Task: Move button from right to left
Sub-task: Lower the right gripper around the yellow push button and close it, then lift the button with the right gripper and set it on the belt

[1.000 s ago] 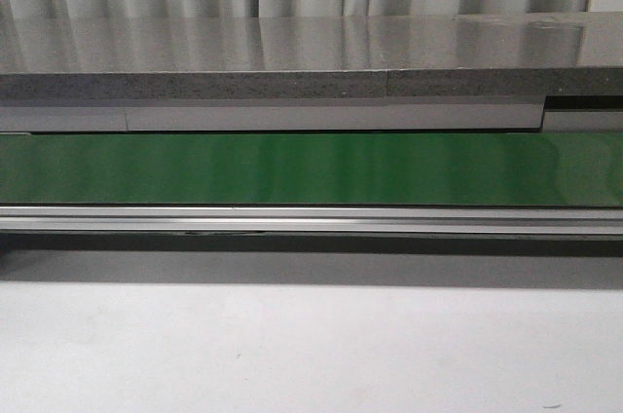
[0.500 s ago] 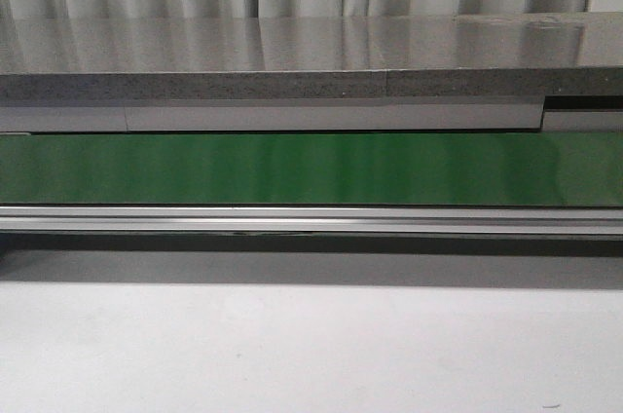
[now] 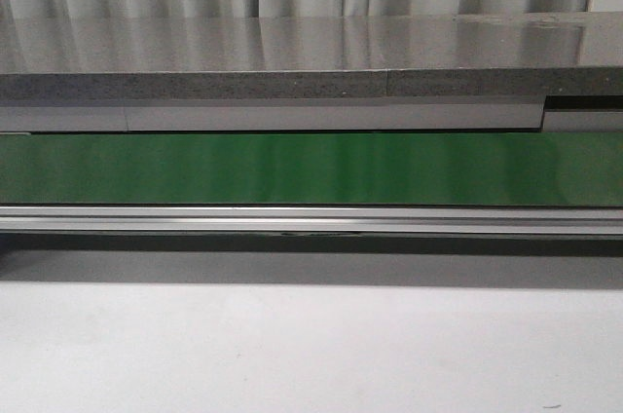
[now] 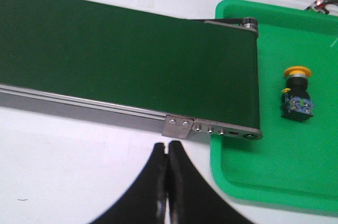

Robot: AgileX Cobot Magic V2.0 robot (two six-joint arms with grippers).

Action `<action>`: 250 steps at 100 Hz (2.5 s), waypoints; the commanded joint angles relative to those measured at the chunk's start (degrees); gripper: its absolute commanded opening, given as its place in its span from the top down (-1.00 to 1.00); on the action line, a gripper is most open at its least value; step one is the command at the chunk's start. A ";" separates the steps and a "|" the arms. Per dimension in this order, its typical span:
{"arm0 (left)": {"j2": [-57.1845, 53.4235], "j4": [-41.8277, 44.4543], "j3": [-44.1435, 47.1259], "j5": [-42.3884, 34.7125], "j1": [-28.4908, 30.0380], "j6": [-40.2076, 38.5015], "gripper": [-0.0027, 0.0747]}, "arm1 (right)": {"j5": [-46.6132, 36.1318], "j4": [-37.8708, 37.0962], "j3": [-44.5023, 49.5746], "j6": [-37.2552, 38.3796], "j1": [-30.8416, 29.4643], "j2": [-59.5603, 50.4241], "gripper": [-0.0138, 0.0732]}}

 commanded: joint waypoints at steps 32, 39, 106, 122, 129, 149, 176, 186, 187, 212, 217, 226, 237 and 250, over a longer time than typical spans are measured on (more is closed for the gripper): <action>-1.79 -0.32 2.54 -4.33 -0.04 0.00 0.98 | -0.54 -12.70 -7.68 13.03 -10.07 11.57 0.84; -1.79 -0.32 2.54 -4.33 -0.04 0.00 0.98 | 0.05 -12.72 -7.89 13.03 -13.07 12.83 0.82; -1.79 -0.32 2.54 -4.33 -0.04 0.00 0.98 | 0.70 -3.22 -16.52 5.75 -31.17 34.93 -0.56; -1.79 -0.32 2.54 -4.33 -0.04 0.00 0.98 | 0.22 1.13 -22.40 1.84 -31.91 43.92 -0.56; -1.79 -0.32 2.54 -4.33 -0.04 0.00 0.98 | 0.31 1.76 -24.99 -0.19 -31.91 47.17 -0.56; -1.79 -0.32 2.54 -4.33 -0.04 0.00 0.98 | 0.28 3.49 -30.23 -5.24 -32.11 54.89 -0.56; -1.79 -0.32 2.54 -4.33 -0.04 0.00 0.98 | 0.72 4.81 -35.91 -7.86 -33.20 63.58 -0.56; -1.79 -0.32 2.54 -4.33 -0.04 0.00 0.98 | 0.27 5.02 -37.66 -8.68 -33.44 65.99 -0.56; -1.79 -0.32 2.54 -4.33 -0.04 0.00 0.98 | 0.27 5.02 -37.76 -8.80 -33.48 66.36 -0.56; -1.79 -0.32 2.54 -4.33 -0.04 0.00 0.98 | 0.35 7.14 -41.19 -9.29 -33.77 71.59 -0.56; -1.79 -0.32 2.54 -4.33 -0.04 0.00 0.98 | 0.49 7.78 -41.92 -9.29 -33.77 72.52 -0.56; -1.79 -0.32 2.54 -4.33 -0.04 0.00 0.98 | 0.56 8.38 -42.63 -9.29 -33.77 73.38 -0.49; -1.79 -0.32 2.54 -4.33 -0.04 0.00 0.98 | 0.11 8.65 -42.75 -9.29 -33.77 74.38 -0.10; -1.79 -0.32 2.54 -4.33 -0.04 0.00 0.98 | 0.23 8.70 -42.75 -9.24 -33.77 74.73 0.33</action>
